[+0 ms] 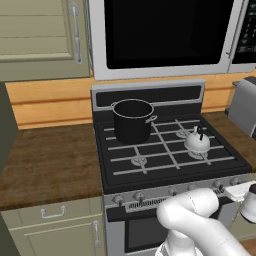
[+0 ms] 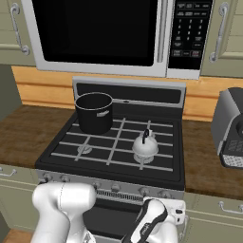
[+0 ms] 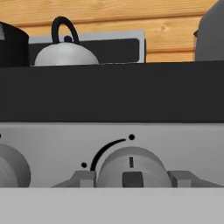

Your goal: Pick the kettle from the counter and place it on a stove burner. Then turn the burner on.

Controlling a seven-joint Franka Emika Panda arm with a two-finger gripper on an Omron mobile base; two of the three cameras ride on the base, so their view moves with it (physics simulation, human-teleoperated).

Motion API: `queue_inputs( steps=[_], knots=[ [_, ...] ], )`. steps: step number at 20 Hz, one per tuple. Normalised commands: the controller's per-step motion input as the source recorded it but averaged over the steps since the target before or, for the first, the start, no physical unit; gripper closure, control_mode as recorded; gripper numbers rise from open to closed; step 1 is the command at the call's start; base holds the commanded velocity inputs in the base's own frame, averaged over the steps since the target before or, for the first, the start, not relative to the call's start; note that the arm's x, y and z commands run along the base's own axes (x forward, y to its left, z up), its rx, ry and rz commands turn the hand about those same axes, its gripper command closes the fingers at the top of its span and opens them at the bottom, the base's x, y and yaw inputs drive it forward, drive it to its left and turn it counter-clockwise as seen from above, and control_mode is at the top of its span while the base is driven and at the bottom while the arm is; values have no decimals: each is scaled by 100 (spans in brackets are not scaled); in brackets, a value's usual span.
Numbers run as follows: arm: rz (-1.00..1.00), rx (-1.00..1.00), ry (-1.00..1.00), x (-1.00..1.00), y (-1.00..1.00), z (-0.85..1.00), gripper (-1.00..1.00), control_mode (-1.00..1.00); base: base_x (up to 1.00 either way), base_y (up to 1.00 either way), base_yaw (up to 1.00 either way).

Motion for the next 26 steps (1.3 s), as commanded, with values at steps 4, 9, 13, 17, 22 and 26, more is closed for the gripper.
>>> queue_inputs(
  steps=[4, 9, 13, 17, 22, 26],
  knots=[
    [45, -11, -22, -29, -72, 66, 100, -100, 0, 0, 0],
    [46, -14, -22, -37, -64, 72, 100, -100, 0, 0, 0],
    [44, -20, -18, -47, -52, 76, 100, -100, 0, 0, 0],
    [45, -24, -16, -48, -54, 83, 100, -100, 0, 0, 0],
    [47, -27, -18, -47, -54, 88, 100, -100, 0, 0, 0],
    [48, -29, -18, -46, -53, 85, 100, -100, 0, 0, 0]
  ],
)
